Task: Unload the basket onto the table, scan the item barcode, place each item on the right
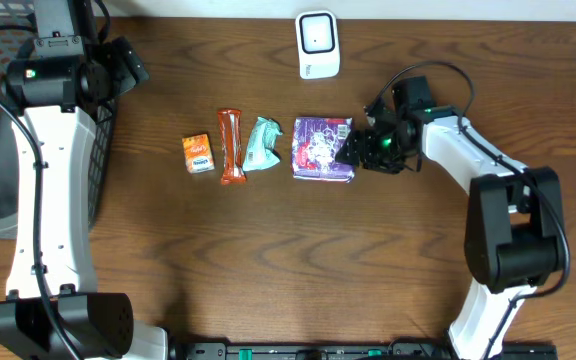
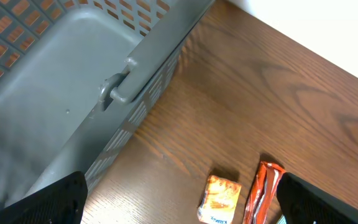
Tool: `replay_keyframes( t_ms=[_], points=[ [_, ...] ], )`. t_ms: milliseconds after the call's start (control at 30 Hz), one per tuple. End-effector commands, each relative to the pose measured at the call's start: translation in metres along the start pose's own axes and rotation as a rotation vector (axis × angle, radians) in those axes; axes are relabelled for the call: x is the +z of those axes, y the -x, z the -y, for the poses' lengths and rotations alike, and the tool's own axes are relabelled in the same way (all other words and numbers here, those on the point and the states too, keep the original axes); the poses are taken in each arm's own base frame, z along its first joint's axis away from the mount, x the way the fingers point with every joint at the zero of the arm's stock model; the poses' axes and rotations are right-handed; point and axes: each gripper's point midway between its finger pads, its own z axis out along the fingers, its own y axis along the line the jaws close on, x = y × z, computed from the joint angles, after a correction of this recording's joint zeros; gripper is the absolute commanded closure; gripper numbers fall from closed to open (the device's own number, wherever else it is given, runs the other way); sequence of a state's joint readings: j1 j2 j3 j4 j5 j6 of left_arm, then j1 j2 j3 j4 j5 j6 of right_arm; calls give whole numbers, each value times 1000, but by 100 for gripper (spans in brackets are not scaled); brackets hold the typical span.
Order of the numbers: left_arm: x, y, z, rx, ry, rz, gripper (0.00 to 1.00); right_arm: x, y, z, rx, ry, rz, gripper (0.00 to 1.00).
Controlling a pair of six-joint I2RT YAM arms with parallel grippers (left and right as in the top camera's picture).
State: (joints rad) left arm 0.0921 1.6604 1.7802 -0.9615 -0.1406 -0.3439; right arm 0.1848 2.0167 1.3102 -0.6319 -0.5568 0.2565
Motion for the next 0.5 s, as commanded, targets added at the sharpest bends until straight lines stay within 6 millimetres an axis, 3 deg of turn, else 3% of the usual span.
replay_keyframes(
  t_ms=[0, 67, 167, 200, 367, 467],
  points=[
    [-6, 6, -9, -24, 21, 24, 2, 12, -1, 2, -3, 17, -26, 45],
    [-6, 6, -9, -24, 21, 24, 2, 17, -1, 5, 2, 11, -32, 60],
    [-6, 6, -9, -24, 21, 24, 2, 17, 0, 11, 3, -19, -26, 95],
    [-6, 6, -9, -24, 21, 24, 2, 15, 1, 12, 2, -30, -19, 99],
    [-6, 6, -9, -24, 21, 24, 2, -7, 12, 19, -6, -151, 30, 99],
    [-6, 6, -9, -24, 21, 24, 2, -38, 24, 30, -11, -320, 78, 99]
  ],
)
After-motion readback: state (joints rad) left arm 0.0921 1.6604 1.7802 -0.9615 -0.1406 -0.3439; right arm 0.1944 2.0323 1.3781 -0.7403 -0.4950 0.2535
